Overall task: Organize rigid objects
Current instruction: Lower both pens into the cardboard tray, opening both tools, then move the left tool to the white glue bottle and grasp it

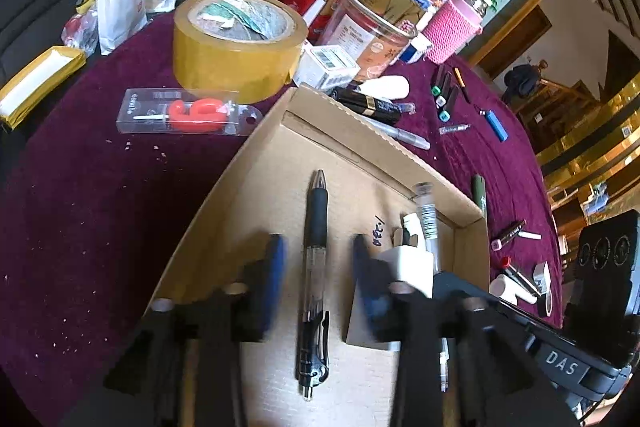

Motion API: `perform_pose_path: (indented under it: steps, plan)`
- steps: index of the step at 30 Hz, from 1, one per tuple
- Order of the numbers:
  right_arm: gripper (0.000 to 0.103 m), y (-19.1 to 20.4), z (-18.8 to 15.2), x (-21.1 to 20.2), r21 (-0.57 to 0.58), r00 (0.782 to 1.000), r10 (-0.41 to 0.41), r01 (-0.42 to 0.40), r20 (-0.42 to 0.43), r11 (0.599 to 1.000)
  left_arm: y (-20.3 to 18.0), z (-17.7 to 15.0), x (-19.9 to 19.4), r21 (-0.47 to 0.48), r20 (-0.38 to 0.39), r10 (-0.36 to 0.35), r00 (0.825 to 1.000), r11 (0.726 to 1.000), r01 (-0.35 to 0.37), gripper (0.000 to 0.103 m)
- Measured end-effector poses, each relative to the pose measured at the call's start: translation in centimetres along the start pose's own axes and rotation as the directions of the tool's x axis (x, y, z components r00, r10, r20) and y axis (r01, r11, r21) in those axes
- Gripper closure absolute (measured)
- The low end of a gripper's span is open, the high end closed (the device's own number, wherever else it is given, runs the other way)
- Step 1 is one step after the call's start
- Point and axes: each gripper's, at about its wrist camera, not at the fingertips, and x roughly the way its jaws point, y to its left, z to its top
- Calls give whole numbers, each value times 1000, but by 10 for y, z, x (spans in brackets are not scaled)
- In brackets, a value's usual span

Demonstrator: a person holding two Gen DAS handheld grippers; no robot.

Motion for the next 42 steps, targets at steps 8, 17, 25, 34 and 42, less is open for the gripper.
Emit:
perform_pose_path:
  steps: [8, 17, 25, 34, 42]
  plan:
    - [72, 8, -4, -10, -57, 997, -46, 50, 65, 997, -7, -15, -42, 7, 100, 22, 995, 1000, -23, 44]
    - [35, 4, -31, -81, -150, 961, -114, 155, 251, 976, -50, -63, -88, 130, 245, 158, 956, 972, -194, 27]
    - [30, -44, -68, -139, -130, 914, -217, 275, 343, 953, -107, -112, -111, 247, 386, 248, 889, 900, -358, 21]
    - [30, -116, -85, -193, 20, 878, -276, 291, 391, 956, -168, -147, -100, 370, 384, 248, 890, 841, -394, 21]
    - [30, -164, -79, -232, 96, 837, -325, 316, 440, 944, -202, -159, -82, 439, 361, 262, 895, 799, -411, 21]
